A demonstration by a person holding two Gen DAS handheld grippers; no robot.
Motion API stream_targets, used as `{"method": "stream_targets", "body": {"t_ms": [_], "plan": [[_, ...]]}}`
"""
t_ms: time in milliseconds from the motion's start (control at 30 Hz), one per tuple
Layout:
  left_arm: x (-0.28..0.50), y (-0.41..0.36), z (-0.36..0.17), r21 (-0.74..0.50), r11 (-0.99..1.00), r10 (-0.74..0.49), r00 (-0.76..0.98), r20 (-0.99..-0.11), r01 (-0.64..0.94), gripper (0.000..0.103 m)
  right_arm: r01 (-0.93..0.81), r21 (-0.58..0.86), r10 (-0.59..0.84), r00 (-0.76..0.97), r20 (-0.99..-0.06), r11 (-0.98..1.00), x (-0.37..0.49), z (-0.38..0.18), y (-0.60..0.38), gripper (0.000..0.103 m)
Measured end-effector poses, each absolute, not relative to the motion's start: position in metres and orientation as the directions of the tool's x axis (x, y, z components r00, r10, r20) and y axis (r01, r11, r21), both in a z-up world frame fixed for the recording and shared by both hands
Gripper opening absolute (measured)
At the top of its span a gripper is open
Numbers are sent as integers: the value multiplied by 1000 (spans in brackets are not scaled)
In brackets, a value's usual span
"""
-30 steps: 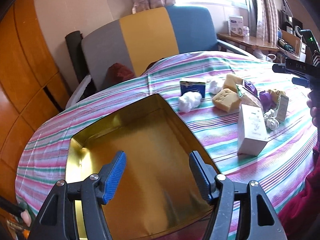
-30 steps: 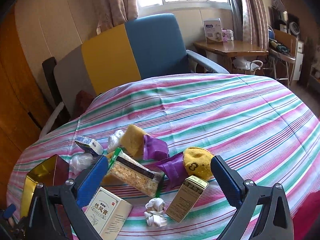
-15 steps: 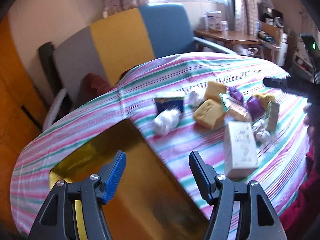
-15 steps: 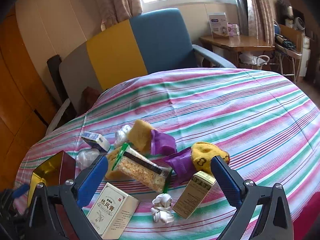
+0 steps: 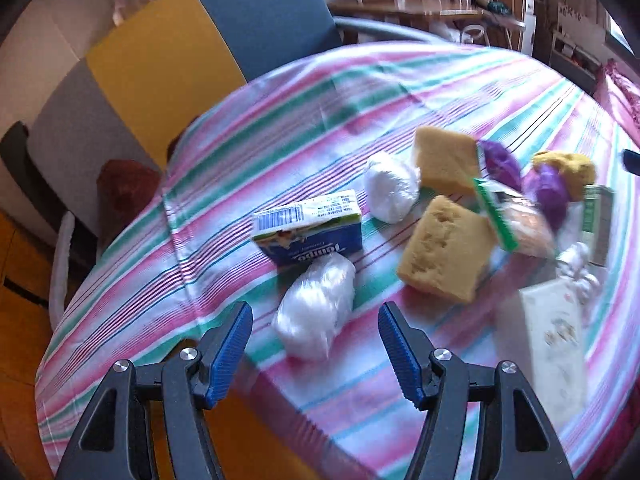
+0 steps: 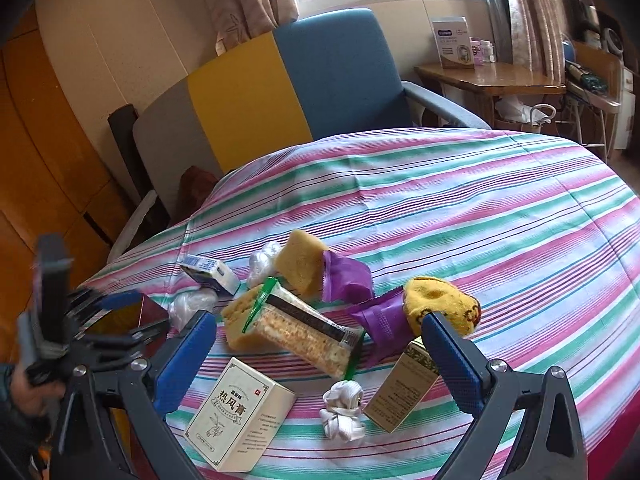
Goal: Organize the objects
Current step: 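Grasp the plastic-wrapped white ball with the left gripper and lift, then carry the white ball into the gold tray and open the left gripper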
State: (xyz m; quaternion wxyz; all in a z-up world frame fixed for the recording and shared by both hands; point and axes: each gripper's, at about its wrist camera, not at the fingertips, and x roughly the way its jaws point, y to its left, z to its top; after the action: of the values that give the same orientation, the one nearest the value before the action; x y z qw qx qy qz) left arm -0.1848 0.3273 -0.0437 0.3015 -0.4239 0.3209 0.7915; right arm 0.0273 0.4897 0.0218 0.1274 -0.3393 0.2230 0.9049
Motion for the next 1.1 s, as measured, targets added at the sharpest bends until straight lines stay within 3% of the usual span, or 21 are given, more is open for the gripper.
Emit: {"method": "stream_targets", "body": {"t_ms": [100, 133, 233, 367, 667, 833, 1100], "plan": [[-206, 339, -65, 234, -620, 154, -409, -900, -749, 58, -369, 312, 68, -734, -676, -876, 24, 20, 486, 103], [-210, 341, -71, 227, -624, 141, -393, -909, -747, 41, -365, 308, 66, -732, -678, -879, 23, 20, 485, 103], [-206, 341, -73, 239, -626, 147, -413, -899, -742, 35, -355, 298, 61, -727, -684, -886, 22, 18, 482, 103], [-183, 323, -55, 213, -653, 218, -450, -866, -727, 35, -307, 277, 29, -716, -698, -911, 15, 14, 472, 103], [-120, 233, 6, 32, -790, 345, -486, -803, -613, 35, -165, 234, -69, -661, -747, -958, 2, 3, 439, 100], [-113, 163, 15, 3, -880, 291, -543, -788, -476, 35, -91, 195, -102, -602, -792, -977, -6, -8, 419, 100], [-136, 26, -18, -80, -982, 158, -511, -845, -170, 35, -40, 129, -84, -563, -822, -991, -8, -20, 399, 100]]}}
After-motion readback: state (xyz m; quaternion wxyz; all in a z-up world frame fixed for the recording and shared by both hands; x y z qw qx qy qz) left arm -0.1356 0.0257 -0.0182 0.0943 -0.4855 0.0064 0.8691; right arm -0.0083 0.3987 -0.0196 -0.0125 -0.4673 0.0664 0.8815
